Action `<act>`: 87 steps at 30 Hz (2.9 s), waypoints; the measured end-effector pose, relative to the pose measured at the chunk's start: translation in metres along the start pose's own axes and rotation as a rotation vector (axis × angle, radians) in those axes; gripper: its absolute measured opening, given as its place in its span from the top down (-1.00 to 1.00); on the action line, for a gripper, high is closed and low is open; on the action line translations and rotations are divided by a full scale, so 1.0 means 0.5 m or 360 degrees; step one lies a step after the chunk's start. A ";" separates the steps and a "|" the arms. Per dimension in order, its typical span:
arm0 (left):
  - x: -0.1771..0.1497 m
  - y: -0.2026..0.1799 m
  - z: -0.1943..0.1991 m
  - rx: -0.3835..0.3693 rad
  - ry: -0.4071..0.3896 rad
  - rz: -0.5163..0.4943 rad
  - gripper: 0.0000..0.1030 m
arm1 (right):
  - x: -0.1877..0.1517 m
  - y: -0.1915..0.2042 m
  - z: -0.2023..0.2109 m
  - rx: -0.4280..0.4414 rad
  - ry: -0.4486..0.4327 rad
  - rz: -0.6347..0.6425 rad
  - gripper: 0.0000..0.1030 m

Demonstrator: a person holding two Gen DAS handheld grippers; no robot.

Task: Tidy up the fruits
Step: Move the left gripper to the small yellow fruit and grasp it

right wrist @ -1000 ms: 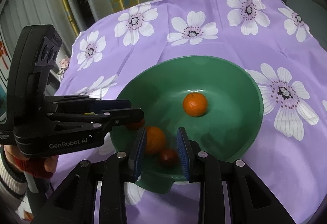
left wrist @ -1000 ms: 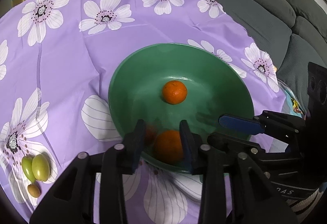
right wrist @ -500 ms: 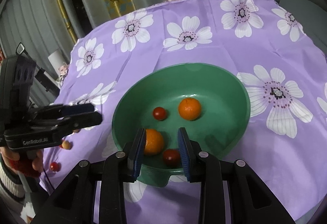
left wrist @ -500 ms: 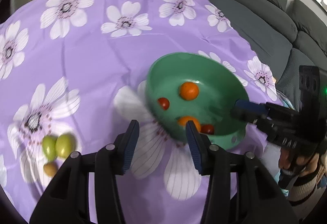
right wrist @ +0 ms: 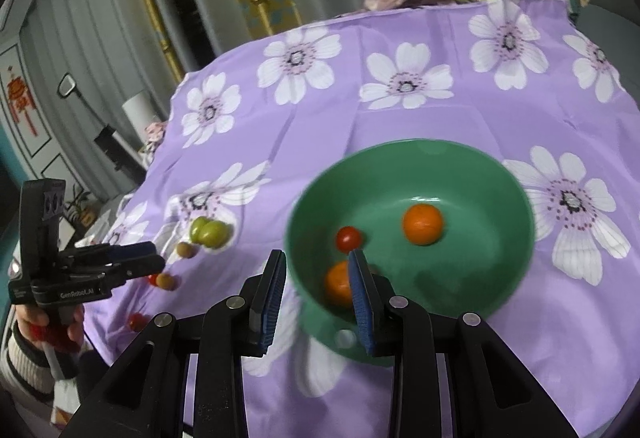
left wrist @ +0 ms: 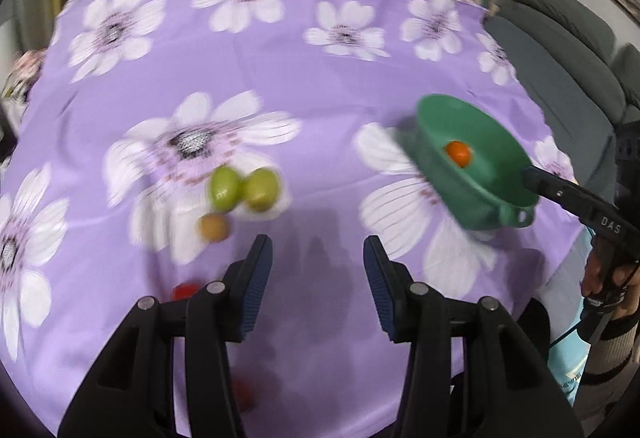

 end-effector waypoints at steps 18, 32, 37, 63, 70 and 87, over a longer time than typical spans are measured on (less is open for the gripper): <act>-0.097 0.117 0.041 0.0045 0.0093 0.0181 0.10 | -0.023 0.143 -0.059 0.0199 0.0159 0.0220 0.37; -0.126 0.114 0.029 -0.0005 0.0149 0.0162 0.10 | -0.043 0.240 -0.114 0.0351 0.0289 0.0341 0.37; -0.110 0.115 0.008 -0.0041 0.0175 0.0208 0.13 | -0.040 0.263 -0.123 0.0374 0.0299 0.0370 0.37; -0.039 0.142 -0.093 0.0128 0.0222 0.0166 0.41 | -0.049 0.250 -0.152 0.0368 0.0359 0.0351 0.37; -0.024 0.158 -0.096 0.0126 0.0160 0.0177 0.48 | -0.048 0.257 -0.164 0.0377 0.0374 0.0355 0.37; -0.039 0.165 -0.006 -0.0033 0.0070 0.0244 0.48 | 0.012 0.343 -0.274 0.0538 0.0409 0.0402 0.37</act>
Point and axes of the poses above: each gripper's, at about its wrist camera, not at the fingertips, and z roughly against the way its jaws point, y to its left, x to its top, the point moved 9 cm from there along -z, roughly the way its jaws point, and after that the axes turned 14 degrees about z, right-handed, at the moved point
